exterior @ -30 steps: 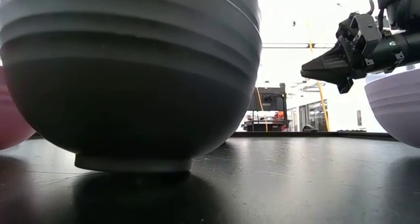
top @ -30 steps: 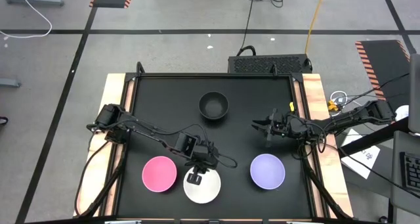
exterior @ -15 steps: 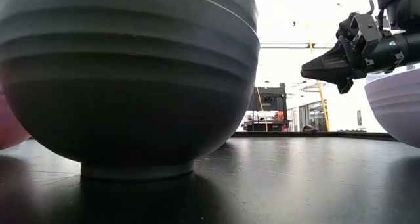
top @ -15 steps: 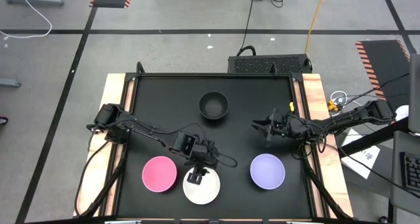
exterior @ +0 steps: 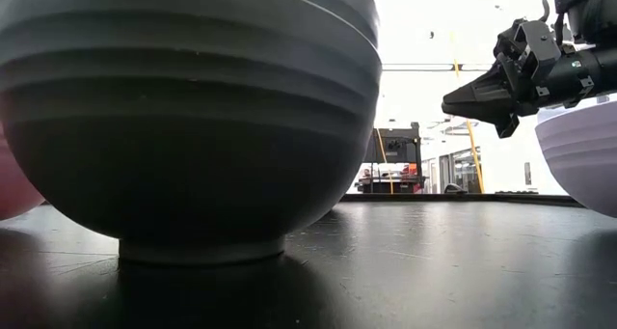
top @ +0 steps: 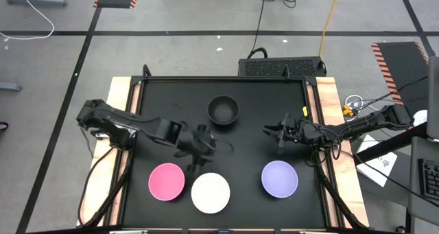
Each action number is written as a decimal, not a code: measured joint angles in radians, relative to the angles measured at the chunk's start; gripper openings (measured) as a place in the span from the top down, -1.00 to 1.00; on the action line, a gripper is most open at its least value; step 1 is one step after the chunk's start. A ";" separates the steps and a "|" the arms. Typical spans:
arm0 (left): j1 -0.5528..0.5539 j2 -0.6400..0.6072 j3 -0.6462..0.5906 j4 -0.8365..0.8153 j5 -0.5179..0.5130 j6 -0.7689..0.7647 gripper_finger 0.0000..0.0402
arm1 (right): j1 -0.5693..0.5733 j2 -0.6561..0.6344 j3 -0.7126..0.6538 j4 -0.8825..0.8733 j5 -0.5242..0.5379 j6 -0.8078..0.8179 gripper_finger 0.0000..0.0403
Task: Nest bowls inside each other
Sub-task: Stack the black bowl on top of the stacked white bowl
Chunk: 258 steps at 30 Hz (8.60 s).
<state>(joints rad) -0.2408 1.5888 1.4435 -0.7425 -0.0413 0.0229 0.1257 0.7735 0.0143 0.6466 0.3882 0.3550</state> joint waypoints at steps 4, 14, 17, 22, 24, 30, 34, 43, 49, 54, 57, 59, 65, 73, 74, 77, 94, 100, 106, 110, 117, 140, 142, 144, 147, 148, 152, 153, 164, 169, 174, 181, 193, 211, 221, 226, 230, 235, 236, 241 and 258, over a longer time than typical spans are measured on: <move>0.017 -0.116 -0.147 0.274 0.173 0.013 -0.04 | 0.000 0.003 0.000 0.009 0.000 -0.001 0.51; 0.020 -0.330 -0.553 0.748 0.251 0.008 -0.04 | 0.000 0.007 0.000 0.016 0.000 0.000 0.51; 0.003 -0.331 -0.611 0.740 0.145 0.071 -0.04 | 0.000 0.009 0.000 0.021 0.001 -0.004 0.51; 0.060 -0.348 -0.669 0.736 0.025 0.115 -0.04 | 0.000 0.009 0.000 0.038 0.002 -0.008 0.51; 0.105 -0.382 -0.689 0.723 0.029 0.106 -0.04 | 0.000 0.009 0.000 0.037 0.003 -0.002 0.51; 0.201 -0.579 -0.779 0.721 0.047 0.071 -0.04 | 0.000 0.009 0.000 0.030 0.003 0.000 0.51; 0.203 -0.749 -0.871 0.717 0.050 0.036 -0.04 | 0.000 0.009 0.000 0.030 0.003 0.000 0.51; 0.136 -0.940 -1.037 0.782 0.040 -0.044 -0.04 | 0.000 0.009 0.000 0.041 0.006 -0.003 0.51; 0.093 -0.994 -1.104 0.800 0.012 -0.032 -0.04 | 0.000 0.009 0.000 0.046 0.007 0.000 0.51; 0.064 -0.999 -1.126 0.739 0.005 0.012 -0.04 | 0.000 0.009 0.000 0.046 0.008 0.000 0.51; 0.042 -1.002 -1.146 0.742 -0.001 0.057 -0.04 | 0.000 0.009 0.000 0.046 0.008 0.000 0.51; 0.033 -1.014 -1.168 0.767 -0.025 0.065 -0.04 | 0.000 0.009 0.000 0.046 0.008 0.000 0.51; 0.029 -1.088 -1.241 0.880 -0.065 0.079 -0.04 | 0.000 0.009 0.000 0.046 0.008 0.000 0.51; 0.062 -1.194 -1.279 0.760 -0.019 0.080 -0.04 | 0.000 0.009 0.000 0.046 0.008 0.000 0.51; 0.065 -1.200 -1.279 0.748 0.003 0.079 -0.04 | 0.000 0.009 0.000 0.046 0.009 0.000 0.51; 0.072 -1.213 -1.279 0.711 0.074 0.083 -0.04 | 0.000 0.009 0.000 0.047 0.017 0.000 0.51; 0.072 -1.293 -1.279 0.654 -0.007 0.074 -0.04 | 0.000 0.011 0.000 0.060 0.033 0.003 0.51; 0.072 -1.429 -1.278 0.640 0.000 0.114 -0.04 | 0.000 0.011 0.000 0.060 0.032 0.000 0.51; 0.072 -1.556 -1.278 0.502 -0.010 0.086 -0.04 | 0.000 0.011 0.000 0.060 0.031 0.003 0.51; 0.072 -1.587 -1.274 0.456 -0.010 0.094 -0.04 | 0.000 0.011 0.000 0.059 0.031 0.001 0.51; 0.072 -1.586 -1.277 0.446 0.041 0.074 -0.04 | 0.000 0.011 0.000 0.060 0.033 0.004 0.51; 0.070 -1.533 -1.433 0.767 0.144 0.005 0.32 | 0.000 0.029 0.000 0.062 0.034 -0.003 0.51; 0.070 -1.515 -1.433 0.764 0.119 0.002 0.32 | 0.000 0.038 0.000 0.065 0.031 -0.007 0.51; 0.070 -1.496 -1.433 0.758 0.093 0.001 0.32 | 0.000 0.045 0.000 0.062 0.025 -0.029 0.51; 0.070 -1.475 -1.433 0.757 0.088 0.022 0.32 | 0.000 0.057 0.000 0.068 -0.024 -0.078 0.51; 0.070 -1.472 -1.433 0.757 0.088 0.034 0.32 | 0.000 0.060 0.000 0.080 -0.040 -0.099 0.51; 0.070 -1.471 -1.433 0.757 0.085 0.068 0.32 | 0.000 0.061 0.000 0.146 -0.052 -0.159 0.51; 0.070 -1.471 -1.433 0.757 0.085 0.074 0.32 | 0.000 0.061 0.000 0.162 -0.050 -0.175 0.51; 0.070 -1.471 -1.433 0.757 0.085 0.089 0.32 | -0.156 0.085 0.063 0.026 0.066 -0.069 0.45; 0.070 -1.471 -1.433 0.757 0.085 0.100 0.32 | -0.264 0.136 0.123 0.092 -0.125 -0.114 0.37; 0.070 -1.471 -1.433 0.757 0.085 0.100 0.32 | -0.370 0.210 0.182 0.117 -0.270 -0.138 0.36; 0.070 -1.441 -1.433 0.757 0.085 0.103 0.32 | -0.495 0.370 0.283 0.112 -0.421 -0.139 0.36; 0.070 -1.418 -1.433 0.758 0.091 0.091 0.32 | -0.581 0.609 0.480 0.175 -0.833 -0.192 0.35; 0.070 -1.418 -1.433 0.759 0.094 0.088 0.32 | -0.707 0.734 0.559 0.124 -0.838 -0.043 0.35; 0.070 -1.418 -1.433 0.759 0.095 0.088 0.32 | -0.715 0.733 0.720 -0.116 -0.795 0.049 0.35; 0.070 -1.418 -1.433 0.759 0.097 0.088 0.32 | -0.714 0.733 0.803 -0.283 -0.771 0.034 0.35; 0.070 -1.417 -1.433 0.759 0.097 0.088 0.32 | -0.713 0.734 0.867 -0.450 -0.750 0.011 0.35; 0.070 -1.401 -1.433 0.759 0.097 0.093 0.32 | -0.713 0.734 0.936 -0.641 -0.751 -0.029 0.35; 0.070 -1.396 -1.433 0.759 0.097 0.097 0.32 | -0.713 0.734 0.947 -0.670 -0.753 -0.041 0.35; 0.070 -1.380 -1.433 0.759 0.097 0.099 0.32 | -0.707 0.734 0.980 -0.757 -0.783 -0.105 0.35; 0.070 -1.380 -1.433 0.761 0.104 0.081 0.32 | -0.666 0.926 1.244 -0.985 -0.709 -0.227 0.35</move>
<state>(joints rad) -0.1703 0.2092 0.0109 0.0181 0.0632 0.1044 -0.5402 1.6997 1.2582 -0.3383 -0.3205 0.1280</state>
